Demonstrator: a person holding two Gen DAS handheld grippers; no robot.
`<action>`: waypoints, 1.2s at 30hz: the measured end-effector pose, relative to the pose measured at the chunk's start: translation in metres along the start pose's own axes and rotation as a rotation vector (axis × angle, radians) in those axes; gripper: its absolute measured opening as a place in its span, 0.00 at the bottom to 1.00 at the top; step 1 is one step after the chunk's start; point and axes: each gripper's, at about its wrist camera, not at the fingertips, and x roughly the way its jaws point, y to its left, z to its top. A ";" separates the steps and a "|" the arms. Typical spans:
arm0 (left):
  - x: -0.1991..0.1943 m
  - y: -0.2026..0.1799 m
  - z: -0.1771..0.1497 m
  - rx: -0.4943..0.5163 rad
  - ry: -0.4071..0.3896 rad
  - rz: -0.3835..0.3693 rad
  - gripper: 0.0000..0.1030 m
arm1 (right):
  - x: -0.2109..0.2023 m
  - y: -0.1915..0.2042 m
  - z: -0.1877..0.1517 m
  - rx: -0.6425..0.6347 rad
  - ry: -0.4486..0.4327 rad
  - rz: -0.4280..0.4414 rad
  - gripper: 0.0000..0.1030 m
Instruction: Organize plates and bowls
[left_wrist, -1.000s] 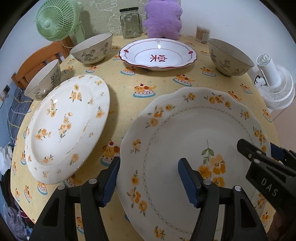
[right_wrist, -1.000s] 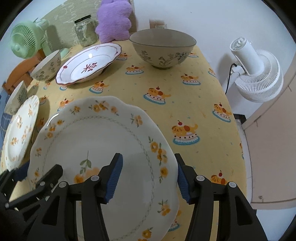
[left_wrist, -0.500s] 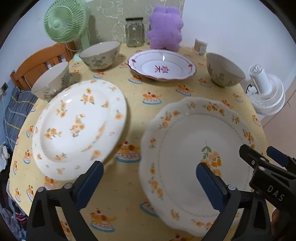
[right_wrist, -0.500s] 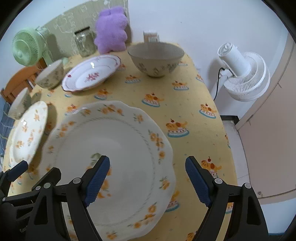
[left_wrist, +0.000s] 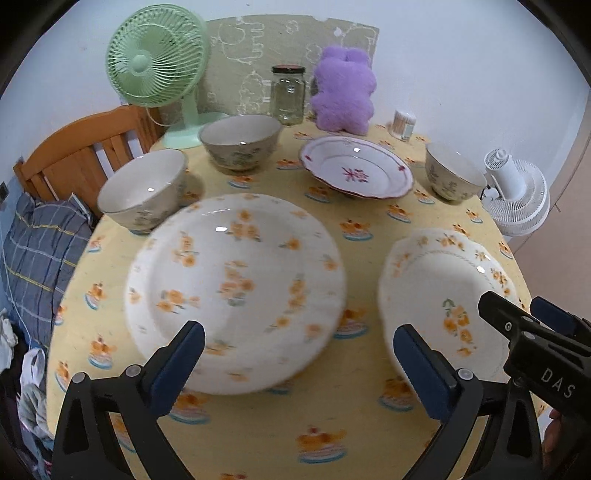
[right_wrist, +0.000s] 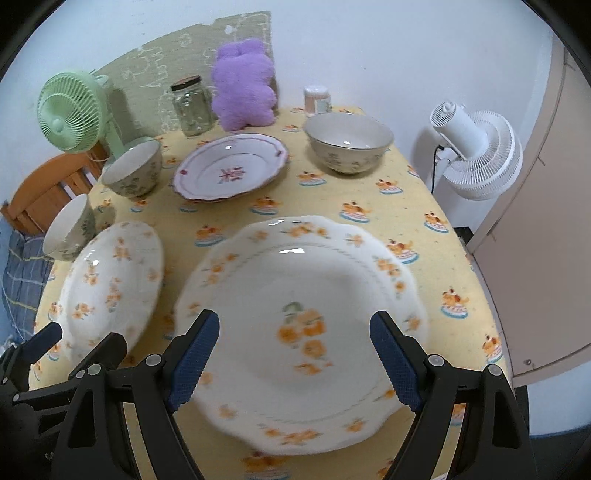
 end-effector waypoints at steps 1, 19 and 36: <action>-0.001 0.008 0.000 -0.002 -0.004 0.001 1.00 | -0.001 0.006 -0.001 -0.002 -0.003 0.000 0.83; 0.015 0.113 0.030 -0.023 -0.007 0.037 0.99 | 0.014 0.127 0.020 -0.037 -0.035 0.017 0.83; 0.093 0.124 0.044 -0.051 0.104 0.078 0.85 | 0.109 0.162 0.045 -0.113 0.088 0.062 0.78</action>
